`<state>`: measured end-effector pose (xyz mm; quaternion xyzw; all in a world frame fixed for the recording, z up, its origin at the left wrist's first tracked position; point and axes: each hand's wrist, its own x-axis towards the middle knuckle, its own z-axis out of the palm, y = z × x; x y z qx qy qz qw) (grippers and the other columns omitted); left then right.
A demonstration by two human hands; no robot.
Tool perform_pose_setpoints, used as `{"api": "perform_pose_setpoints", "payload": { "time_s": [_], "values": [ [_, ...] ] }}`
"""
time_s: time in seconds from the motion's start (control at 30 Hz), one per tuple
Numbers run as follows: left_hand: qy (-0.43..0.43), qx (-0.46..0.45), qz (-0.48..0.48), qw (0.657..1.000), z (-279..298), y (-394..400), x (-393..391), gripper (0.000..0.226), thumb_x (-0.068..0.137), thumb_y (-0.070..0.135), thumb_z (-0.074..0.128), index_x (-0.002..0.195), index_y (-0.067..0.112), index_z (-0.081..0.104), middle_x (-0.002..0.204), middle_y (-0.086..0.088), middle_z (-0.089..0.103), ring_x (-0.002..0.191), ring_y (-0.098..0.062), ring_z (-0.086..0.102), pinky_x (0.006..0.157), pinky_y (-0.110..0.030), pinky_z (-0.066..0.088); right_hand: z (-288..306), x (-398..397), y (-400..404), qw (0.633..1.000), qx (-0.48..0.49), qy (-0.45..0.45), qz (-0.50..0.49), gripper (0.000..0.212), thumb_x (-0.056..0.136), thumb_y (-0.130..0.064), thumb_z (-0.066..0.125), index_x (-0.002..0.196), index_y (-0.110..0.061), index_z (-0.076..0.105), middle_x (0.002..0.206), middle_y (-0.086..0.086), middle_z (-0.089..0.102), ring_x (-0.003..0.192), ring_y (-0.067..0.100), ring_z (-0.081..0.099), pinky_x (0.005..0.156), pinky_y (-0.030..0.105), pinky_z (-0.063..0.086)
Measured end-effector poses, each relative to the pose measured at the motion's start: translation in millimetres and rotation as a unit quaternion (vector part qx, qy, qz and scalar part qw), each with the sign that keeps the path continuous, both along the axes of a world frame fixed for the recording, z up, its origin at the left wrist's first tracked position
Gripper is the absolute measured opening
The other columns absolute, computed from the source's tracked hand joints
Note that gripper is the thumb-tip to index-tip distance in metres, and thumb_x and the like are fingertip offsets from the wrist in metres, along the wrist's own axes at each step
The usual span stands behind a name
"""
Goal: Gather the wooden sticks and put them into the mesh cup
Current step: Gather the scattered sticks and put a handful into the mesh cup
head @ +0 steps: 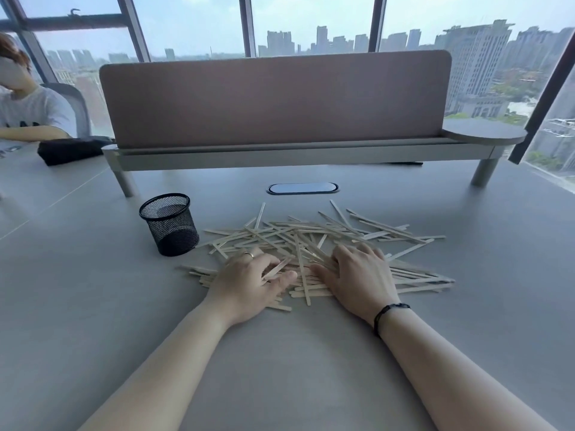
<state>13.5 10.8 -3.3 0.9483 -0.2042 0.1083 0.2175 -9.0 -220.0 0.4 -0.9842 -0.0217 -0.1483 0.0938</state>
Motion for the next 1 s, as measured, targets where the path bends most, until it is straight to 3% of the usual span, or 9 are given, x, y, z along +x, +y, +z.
{"api": "perform_pose_setpoints", "payload": {
  "time_s": [0.1,0.2,0.37,0.43,0.53,0.6,0.7,0.83,1.0],
  "values": [
    [0.096,0.047,-0.052,0.993,3.2,19.8,-4.1,0.105,0.053,0.101,0.046,0.138,0.041,0.053,0.132,0.018,0.046,0.125,-0.008,0.042,0.109,-0.033,0.034,-2.8,0.9,-4.1,1.0,-0.002,-0.004,0.002,0.054,0.087,-0.075,0.041,0.079,-0.024,0.057,0.093,-0.003,0.068,0.104,0.026,0.054,0.09,0.039,0.039],
    [0.117,0.026,-0.077,0.99,2.2,31.0,-2.8,0.113,0.042,0.095,0.066,0.14,0.042,0.052,0.139,0.023,0.04,0.133,-0.008,0.037,0.115,-0.034,0.031,-3.7,1.4,-6.7,1.0,-0.002,0.002,0.008,0.058,0.086,-0.077,0.038,0.083,-0.024,0.061,0.098,-0.002,0.063,0.108,0.026,0.051,0.092,0.038,0.037],
    [0.098,-0.059,-0.065,0.991,-2.7,24.0,6.6,0.085,0.052,0.084,0.074,0.118,0.032,0.069,0.118,0.025,0.052,0.112,0.0,0.053,0.1,-0.024,0.043,-2.0,-0.8,-4.7,0.999,0.004,0.012,0.034,0.069,0.08,-0.086,0.022,0.087,-0.027,0.057,0.098,-0.006,0.059,0.108,0.022,0.052,0.092,0.037,0.038],
    [0.073,-0.071,-0.06,0.993,-7.0,20.2,10.0,0.07,0.058,0.078,0.075,0.108,0.029,0.069,0.107,0.024,0.054,0.102,0.0,0.055,0.09,-0.018,0.043,-3.0,-2.7,-1.8,0.999,0.001,0.01,0.048,0.073,0.077,-0.09,0.024,0.092,-0.028,0.058,0.099,-0.008,0.059,0.108,0.021,0.052,0.092,0.036,0.039],
    [0.018,-0.046,-0.06,0.997,-11.4,13.9,13.1,0.042,0.074,0.057,0.079,0.093,0.025,0.061,0.093,0.012,0.056,0.089,-0.013,0.056,0.075,-0.027,0.04,-0.8,-5.4,3.3,0.997,-0.022,0.018,0.066,0.079,0.07,-0.096,0.025,0.096,-0.029,0.057,0.102,-0.008,0.057,0.109,0.02,0.051,0.094,0.034,0.037],
    [0.002,-0.015,-0.054,0.998,-10.7,10.8,13.4,0.031,0.075,0.044,0.068,0.092,0.021,0.058,0.091,0.006,0.058,0.089,-0.024,0.058,0.071,-0.032,0.033,0.1,-5.7,5.3,0.997,-0.027,0.022,0.067,0.076,0.07,-0.095,0.027,0.094,-0.028,0.055,0.103,-0.007,0.056,0.109,0.02,0.05,0.095,0.034,0.036],
    [-0.019,0.006,-0.05,0.999,-6.2,8.0,9.7,0.04,0.073,0.057,0.046,0.094,0.023,0.053,0.084,0.007,0.058,0.086,-0.028,0.058,0.067,-0.033,0.03,-2.0,-4.7,7.2,0.997,-0.015,0.003,0.071,0.063,0.075,-0.09,0.031,0.085,-0.03,0.047,0.097,-0.005,0.056,0.105,0.023,0.052,0.093,0.037,0.04],
    [-0.091,0.052,-0.024,0.994,-6.7,5.9,7.0,0.066,0.075,0.079,0.033,0.102,0.027,0.062,0.084,0.001,0.07,0.085,-0.03,0.064,0.063,-0.033,0.034,-1.2,-5.9,7.9,0.997,-0.008,-0.016,0.072,0.069,0.075,-0.091,0.019,0.08,-0.029,0.05,0.093,-0.003,0.058,0.104,0.025,0.055,0.09,0.038,0.043],
    [-0.195,0.071,-0.007,0.978,-5.7,2.6,1.8,0.071,0.084,0.086,0.028,0.074,0.021,0.057,0.059,-0.002,0.066,0.057,-0.032,0.065,0.048,-0.03,0.032,1.0,-6.8,7.6,0.995,0.035,-0.021,0.088,0.056,0.078,-0.083,0.038,0.067,-0.029,0.03,0.082,-0.008,0.048,0.101,0.022,0.056,0.074,0.032,0.036]
  ]
}}
